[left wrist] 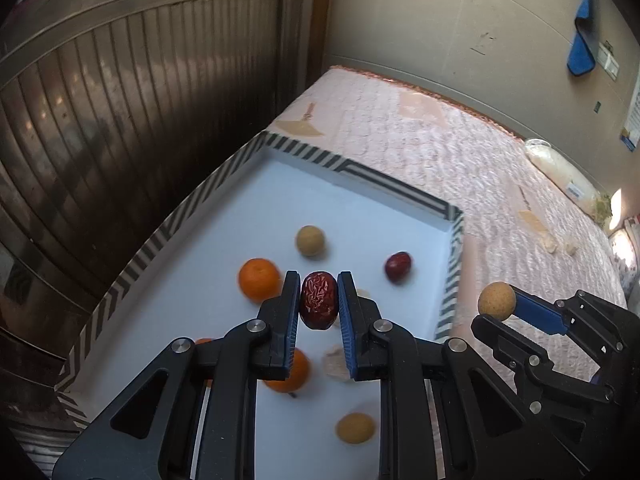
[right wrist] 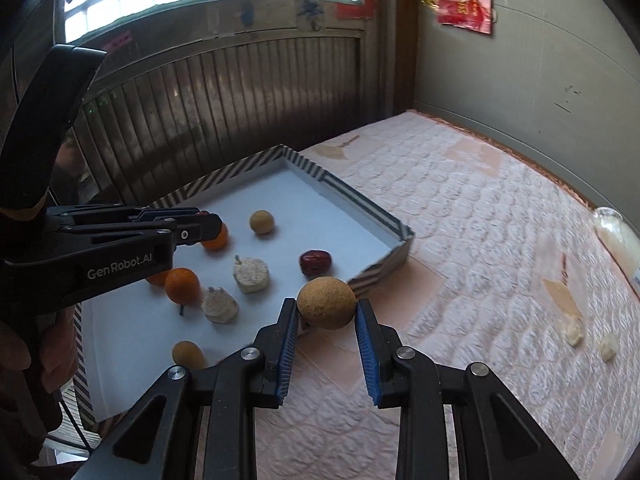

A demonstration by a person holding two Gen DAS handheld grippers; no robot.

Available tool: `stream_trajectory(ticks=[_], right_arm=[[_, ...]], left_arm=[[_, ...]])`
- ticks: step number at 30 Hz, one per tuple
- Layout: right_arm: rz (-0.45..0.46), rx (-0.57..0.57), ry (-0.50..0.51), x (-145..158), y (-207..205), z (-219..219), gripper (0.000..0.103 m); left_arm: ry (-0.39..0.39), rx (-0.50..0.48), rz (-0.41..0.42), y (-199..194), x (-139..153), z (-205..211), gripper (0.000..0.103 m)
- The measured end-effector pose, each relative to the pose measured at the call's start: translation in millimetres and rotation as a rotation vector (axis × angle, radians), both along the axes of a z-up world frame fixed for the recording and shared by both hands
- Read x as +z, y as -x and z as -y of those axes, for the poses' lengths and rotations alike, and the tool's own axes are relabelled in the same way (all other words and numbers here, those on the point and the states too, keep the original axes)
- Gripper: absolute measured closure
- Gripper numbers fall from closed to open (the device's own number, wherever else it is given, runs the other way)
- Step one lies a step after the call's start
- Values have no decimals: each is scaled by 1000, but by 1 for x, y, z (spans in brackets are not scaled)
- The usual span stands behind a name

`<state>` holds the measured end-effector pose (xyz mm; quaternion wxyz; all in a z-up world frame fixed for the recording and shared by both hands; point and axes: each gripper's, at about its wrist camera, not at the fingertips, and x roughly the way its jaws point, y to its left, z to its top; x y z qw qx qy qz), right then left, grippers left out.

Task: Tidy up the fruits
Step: 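Carry the red date and brown ball over the white tray, then open both grippers to drop the date and ball into the tray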

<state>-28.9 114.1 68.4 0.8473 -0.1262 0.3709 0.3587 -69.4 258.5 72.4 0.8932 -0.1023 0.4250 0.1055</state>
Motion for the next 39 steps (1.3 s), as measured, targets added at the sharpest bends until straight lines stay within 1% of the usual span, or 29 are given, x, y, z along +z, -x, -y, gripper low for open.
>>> stream_trajectory(ticks=[8, 14, 23, 26, 33, 37, 39], right_arm=[[-15, 47, 22, -8, -5, -29, 75], [-31, 72, 44, -15, -12, -44, 75], [-43, 91, 77, -25, -20, -55, 75], [-46, 105, 91, -29, -22, -60, 75], [-44, 117, 114, -34, -23, -69, 75], [-51, 129, 108, -36, -23, -71, 75], [-54, 128, 101, -36, -23, -70, 73]], left_arm=[[-10, 28, -31, 1, -12, -10, 85], [-15, 26, -46, -2, -19, -9, 85], [-30, 33, -57, -6, -24, -8, 85], [-46, 41, -59, -6, -25, -7, 85], [-39, 53, -69, -6, -27, -10, 85], [-32, 62, -77, -5, -27, -11, 85], [-40, 63, -76, -5, -27, -10, 85]])
